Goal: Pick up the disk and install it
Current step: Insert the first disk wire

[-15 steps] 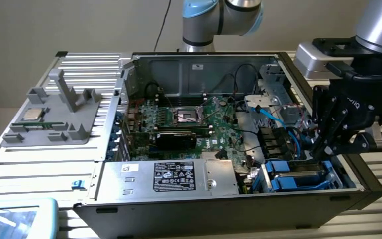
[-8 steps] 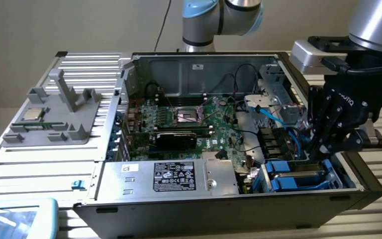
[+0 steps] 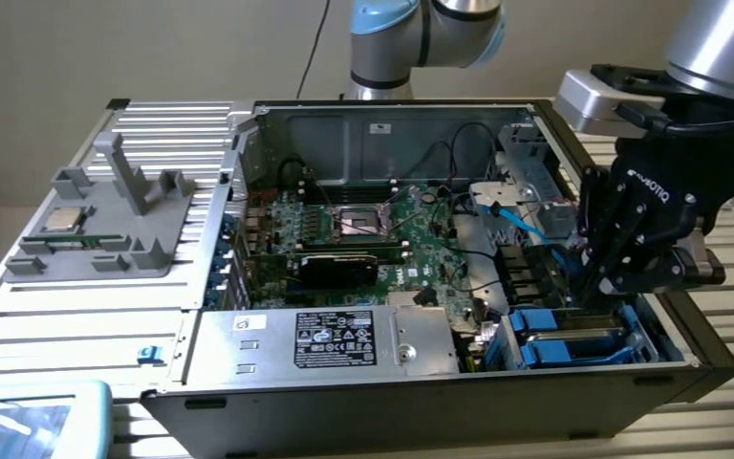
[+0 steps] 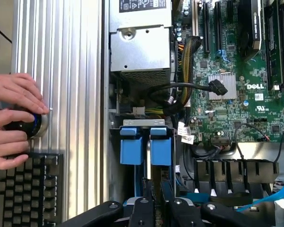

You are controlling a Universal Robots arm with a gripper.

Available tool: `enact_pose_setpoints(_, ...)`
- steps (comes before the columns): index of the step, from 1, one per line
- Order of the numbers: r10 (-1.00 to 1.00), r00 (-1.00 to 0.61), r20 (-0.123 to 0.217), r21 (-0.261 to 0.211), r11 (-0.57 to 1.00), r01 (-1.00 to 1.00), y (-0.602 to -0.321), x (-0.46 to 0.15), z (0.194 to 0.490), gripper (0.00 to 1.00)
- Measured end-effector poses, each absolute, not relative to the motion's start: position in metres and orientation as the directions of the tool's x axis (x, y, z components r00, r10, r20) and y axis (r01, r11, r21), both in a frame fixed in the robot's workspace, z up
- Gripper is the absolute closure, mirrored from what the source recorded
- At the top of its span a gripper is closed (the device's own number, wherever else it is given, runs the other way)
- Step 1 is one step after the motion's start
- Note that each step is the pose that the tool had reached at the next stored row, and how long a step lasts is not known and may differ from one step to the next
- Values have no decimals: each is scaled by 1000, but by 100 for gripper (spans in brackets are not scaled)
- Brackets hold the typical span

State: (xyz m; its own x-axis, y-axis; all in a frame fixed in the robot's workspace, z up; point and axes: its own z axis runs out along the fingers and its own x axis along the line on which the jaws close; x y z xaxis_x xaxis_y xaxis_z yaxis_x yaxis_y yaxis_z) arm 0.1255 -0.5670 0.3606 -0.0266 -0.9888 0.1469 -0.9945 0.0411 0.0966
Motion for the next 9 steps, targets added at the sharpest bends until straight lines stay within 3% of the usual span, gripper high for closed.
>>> enact_pose_setpoints(9, -986, -22, 166, 127, 43, -991, -559, 139, 353, 83)
